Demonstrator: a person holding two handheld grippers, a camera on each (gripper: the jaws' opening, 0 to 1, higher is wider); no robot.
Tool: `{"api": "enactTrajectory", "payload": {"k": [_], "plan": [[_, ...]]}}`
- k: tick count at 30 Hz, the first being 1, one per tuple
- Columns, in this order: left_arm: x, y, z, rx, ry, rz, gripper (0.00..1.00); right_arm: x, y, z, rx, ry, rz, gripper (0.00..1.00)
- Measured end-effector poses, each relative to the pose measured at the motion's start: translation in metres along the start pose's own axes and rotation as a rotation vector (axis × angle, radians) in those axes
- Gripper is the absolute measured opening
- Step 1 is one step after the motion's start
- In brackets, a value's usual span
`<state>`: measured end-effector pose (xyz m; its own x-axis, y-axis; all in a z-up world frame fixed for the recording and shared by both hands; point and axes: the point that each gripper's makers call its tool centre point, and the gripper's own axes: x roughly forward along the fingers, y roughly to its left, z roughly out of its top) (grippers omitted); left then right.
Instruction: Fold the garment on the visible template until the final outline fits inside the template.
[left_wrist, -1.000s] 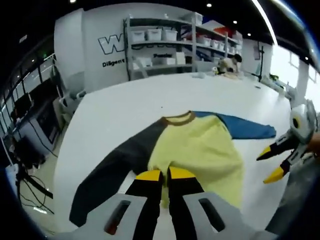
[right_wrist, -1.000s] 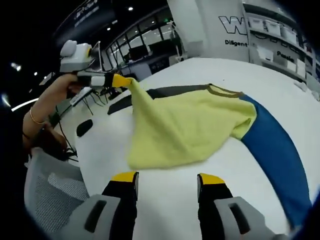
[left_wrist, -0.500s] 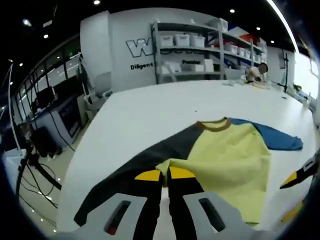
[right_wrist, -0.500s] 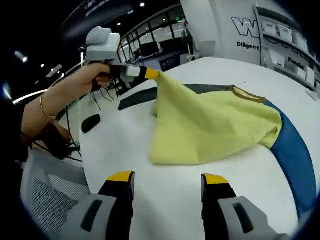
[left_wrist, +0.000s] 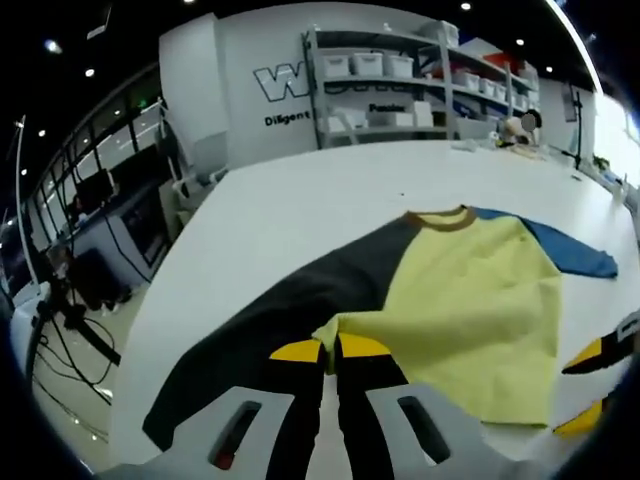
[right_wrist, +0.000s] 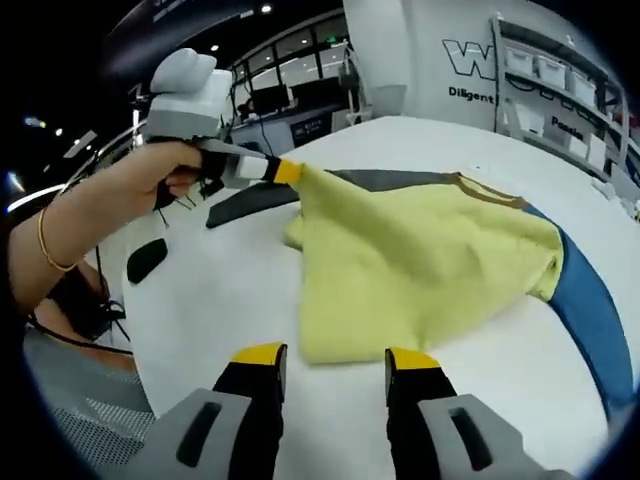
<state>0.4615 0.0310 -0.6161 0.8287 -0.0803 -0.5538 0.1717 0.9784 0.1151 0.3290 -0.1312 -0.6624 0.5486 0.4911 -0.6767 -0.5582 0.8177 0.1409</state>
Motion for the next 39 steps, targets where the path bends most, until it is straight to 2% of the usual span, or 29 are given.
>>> {"api": "enactTrajectory", "payload": {"k": [3, 8, 10, 12, 14, 18, 21, 22, 26, 29, 31, 34, 39], "plan": [[0.000, 0.001, 0.002, -0.016, -0.007, -0.009, 0.03, 0.003, -0.003, 0.002, 0.004, -0.005, -0.017, 0.31], [-0.001, -0.001, 0.002, -0.014, -0.004, -0.013, 0.03, 0.009, -0.010, -0.002, -0.028, 0.008, -0.037, 0.15], [-0.002, -0.001, 0.001, -0.012, -0.002, -0.018, 0.03, 0.010, -0.013, -0.005, -0.017, 0.014, -0.033, 0.14], [-0.004, -0.001, 0.001, -0.010, -0.002, -0.023, 0.03, 0.009, -0.010, -0.005, 0.002, 0.018, -0.007, 0.18], [-0.005, -0.001, 0.001, -0.010, -0.001, -0.029, 0.03, 0.010, -0.008, -0.005, -0.012, 0.021, -0.001, 0.23], [-0.006, -0.001, 0.001, -0.019, 0.002, -0.034, 0.03, 0.012, -0.008, -0.006, -0.075, 0.027, -0.017, 0.21], [-0.008, -0.002, 0.001, -0.019, 0.003, -0.038, 0.03, 0.013, -0.013, -0.006, -0.170, 0.033, -0.054, 0.17], [-0.009, -0.003, 0.002, -0.017, 0.002, -0.040, 0.03, 0.014, -0.009, -0.006, -0.142, 0.029, -0.050, 0.16], [-0.012, -0.005, 0.002, -0.002, 0.005, -0.047, 0.03, 0.012, -0.014, -0.005, -0.140, 0.023, -0.054, 0.01], [-0.014, -0.005, 0.002, 0.016, 0.009, -0.051, 0.03, 0.003, -0.020, -0.003, -0.138, 0.036, -0.046, 0.00], [-0.015, -0.006, 0.002, 0.041, 0.008, -0.059, 0.03, -0.004, -0.021, 0.001, -0.144, 0.031, -0.036, 0.00], [-0.016, -0.008, 0.003, 0.071, 0.010, -0.065, 0.03, -0.018, -0.022, 0.020, -0.200, 0.007, -0.032, 0.00], [-0.016, -0.017, 0.002, 0.161, 0.015, -0.091, 0.03, -0.032, -0.030, 0.053, -0.191, -0.053, -0.063, 0.00]]}}
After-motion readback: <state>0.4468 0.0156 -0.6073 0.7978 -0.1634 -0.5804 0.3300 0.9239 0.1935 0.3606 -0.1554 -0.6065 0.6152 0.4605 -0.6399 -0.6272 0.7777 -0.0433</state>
